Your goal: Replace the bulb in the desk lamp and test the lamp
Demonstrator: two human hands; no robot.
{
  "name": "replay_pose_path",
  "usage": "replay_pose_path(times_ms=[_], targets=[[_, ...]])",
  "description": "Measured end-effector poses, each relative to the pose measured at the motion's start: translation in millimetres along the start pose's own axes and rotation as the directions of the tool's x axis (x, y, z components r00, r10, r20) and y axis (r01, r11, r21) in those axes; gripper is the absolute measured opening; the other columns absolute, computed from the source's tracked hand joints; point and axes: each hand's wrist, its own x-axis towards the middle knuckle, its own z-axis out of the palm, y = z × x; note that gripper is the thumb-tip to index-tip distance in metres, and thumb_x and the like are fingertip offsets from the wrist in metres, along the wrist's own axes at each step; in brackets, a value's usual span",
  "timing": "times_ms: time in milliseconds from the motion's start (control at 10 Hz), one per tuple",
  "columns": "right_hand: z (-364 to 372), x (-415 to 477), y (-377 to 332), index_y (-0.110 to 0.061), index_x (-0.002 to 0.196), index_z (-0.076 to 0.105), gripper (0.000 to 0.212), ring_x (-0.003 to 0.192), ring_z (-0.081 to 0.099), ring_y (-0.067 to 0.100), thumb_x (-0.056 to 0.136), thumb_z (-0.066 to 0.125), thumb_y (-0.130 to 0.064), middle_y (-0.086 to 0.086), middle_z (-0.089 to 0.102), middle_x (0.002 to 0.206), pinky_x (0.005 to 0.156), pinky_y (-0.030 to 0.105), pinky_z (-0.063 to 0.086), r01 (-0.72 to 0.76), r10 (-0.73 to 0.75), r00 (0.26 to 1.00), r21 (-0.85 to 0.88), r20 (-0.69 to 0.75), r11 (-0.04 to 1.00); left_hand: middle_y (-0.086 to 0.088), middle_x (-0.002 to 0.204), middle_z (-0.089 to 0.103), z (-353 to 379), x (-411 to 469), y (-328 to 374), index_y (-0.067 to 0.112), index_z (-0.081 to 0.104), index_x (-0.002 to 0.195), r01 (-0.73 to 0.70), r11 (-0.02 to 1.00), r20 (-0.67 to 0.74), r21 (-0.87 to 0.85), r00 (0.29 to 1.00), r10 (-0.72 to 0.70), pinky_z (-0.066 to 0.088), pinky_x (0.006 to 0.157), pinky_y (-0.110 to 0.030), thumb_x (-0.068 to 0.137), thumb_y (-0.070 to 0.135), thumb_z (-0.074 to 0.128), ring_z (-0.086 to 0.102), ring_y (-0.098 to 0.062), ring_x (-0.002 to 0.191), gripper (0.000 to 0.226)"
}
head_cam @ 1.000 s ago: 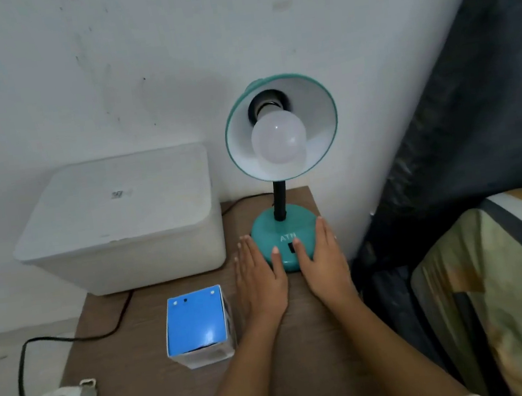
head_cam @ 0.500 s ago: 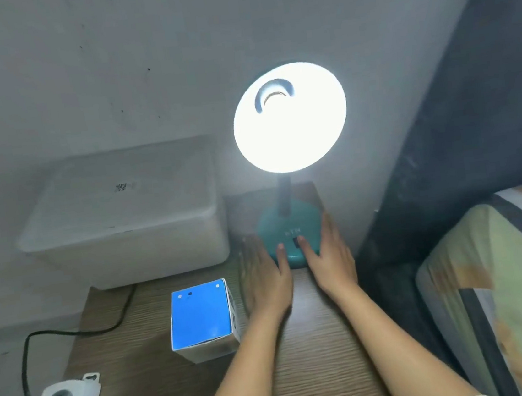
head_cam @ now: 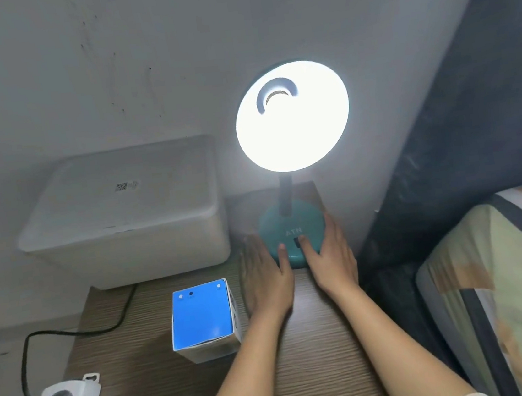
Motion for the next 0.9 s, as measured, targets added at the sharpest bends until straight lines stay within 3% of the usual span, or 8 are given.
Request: replay_pose_path(times_ms=[100, 200, 300, 500, 600, 700, 800, 900], targets=[[1, 2, 0, -0.019, 0.142, 0.026, 0.068, 0.132, 0.041, 0.024, 0.085, 0.049, -0.049, 0.005, 0.04, 0.145, 0.107, 0.044, 0.037, 0.001, -0.001, 1.0, 0.007, -0.021, 1.0, -0.008, 0.157, 0.012, -1, -1, 0, 0.006, 0.008, 0.148, 0.006, 1.0, 0.008, -0.007, 1.0, -0.006, -0.002, 0.116, -0.026, 0.089, 0.05, 0.009, 0.006, -0.017, 0.145, 0.073], [3, 4, -1, -0.015, 0.144, 0.025, 0.069, 0.139, 0.031, 0.022, 0.087, 0.05, -0.044, 0.006, 0.037, 0.148, 0.12, 0.039, 0.009, -0.01, 0.009, 0.999, -0.039, -0.038, 0.999, -0.01, 0.157, 0.012, 0, -1, 2, 0.005, 0.009, 0.148, 0.012, 1.0, 0.004, 0.002, 1.0, -0.012, -0.002, 0.116, -0.026, 0.087, 0.051, 0.007, 0.007, -0.017, 0.145, 0.076], [2, 5, -4, -0.011, 0.145, 0.022, 0.072, 0.141, 0.027, 0.021, 0.087, 0.051, -0.043, 0.008, 0.034, 0.15, 0.12, 0.037, 0.003, -0.03, 0.029, 0.999, -0.048, -0.03, 0.998, -0.011, 0.156, 0.015, -1, -1, 4, 0.002, 0.01, 0.147, -0.001, 1.0, -0.021, 0.013, 1.0, 0.001, -0.003, 0.115, -0.026, 0.079, 0.057, -0.004, 0.009, -0.018, 0.145, 0.088], [4, 1, -4, -0.013, 0.142, 0.026, 0.068, 0.13, 0.041, 0.026, 0.087, 0.049, -0.046, 0.01, 0.04, 0.143, 0.108, 0.046, 0.036, -0.009, 0.007, 0.999, -0.026, -0.049, 1.0, -0.01, 0.156, 0.016, -3, -2, 4, 0.002, 0.011, 0.147, -0.014, 1.0, -0.034, 0.023, 0.999, 0.014, -0.002, 0.115, -0.026, 0.077, 0.057, -0.006, 0.01, -0.017, 0.145, 0.09], [5, -1, -3, -0.013, 0.144, 0.022, 0.069, 0.131, 0.041, 0.026, 0.088, 0.043, -0.049, 0.01, 0.037, 0.146, 0.107, 0.046, 0.038, 0.009, -0.012, 0.999, -0.068, -0.047, 0.998, -0.01, 0.156, 0.016, -3, -3, 5, 0.002, 0.01, 0.147, -0.014, 1.0, -0.027, 0.006, 1.0, 0.014, -0.001, 0.116, -0.026, 0.076, 0.057, -0.006, 0.009, -0.017, 0.145, 0.091], [4, -1, -4, -0.013, 0.144, 0.022, 0.069, 0.131, 0.041, 0.026, 0.089, 0.041, -0.05, 0.011, 0.038, 0.146, 0.107, 0.046, 0.038, -0.004, 0.002, 0.999, -0.06, -0.035, 0.998, -0.01, 0.157, 0.014, -4, -2, 5, 0.003, 0.009, 0.147, 0.003, 1.0, -0.003, 0.005, 1.0, -0.003, -0.003, 0.116, -0.026, 0.085, 0.056, 0.0, 0.007, -0.017, 0.145, 0.082], [-2, -7, -6, -0.011, 0.148, 0.015, 0.071, 0.139, 0.031, 0.024, 0.093, 0.038, -0.049, 0.01, 0.028, 0.153, 0.115, 0.042, 0.029, -0.003, 0.004, 1.0, -0.065, 0.017, 0.998, -0.008, 0.158, 0.008, -7, -5, 6, 0.005, 0.004, 0.147, 0.013, 1.0, 0.033, -0.02, 0.999, -0.012, -0.005, 0.115, -0.025, 0.096, 0.046, 0.016, 0.003, -0.015, 0.145, 0.067], [-11, -26, -4, -0.011, 0.15, 0.005, 0.073, 0.145, 0.017, 0.022, 0.095, 0.035, -0.048, 0.007, 0.013, 0.159, 0.119, 0.036, 0.016, -0.027, 0.033, 0.997, -0.085, 0.074, 0.996, -0.005, 0.158, 0.004, -14, -23, 3, 0.007, 0.002, 0.148, -0.002, 1.0, 0.041, -0.021, 0.999, 0.003, -0.006, 0.113, -0.023, 0.096, 0.048, 0.017, 0.001, -0.013, 0.145, 0.068]])
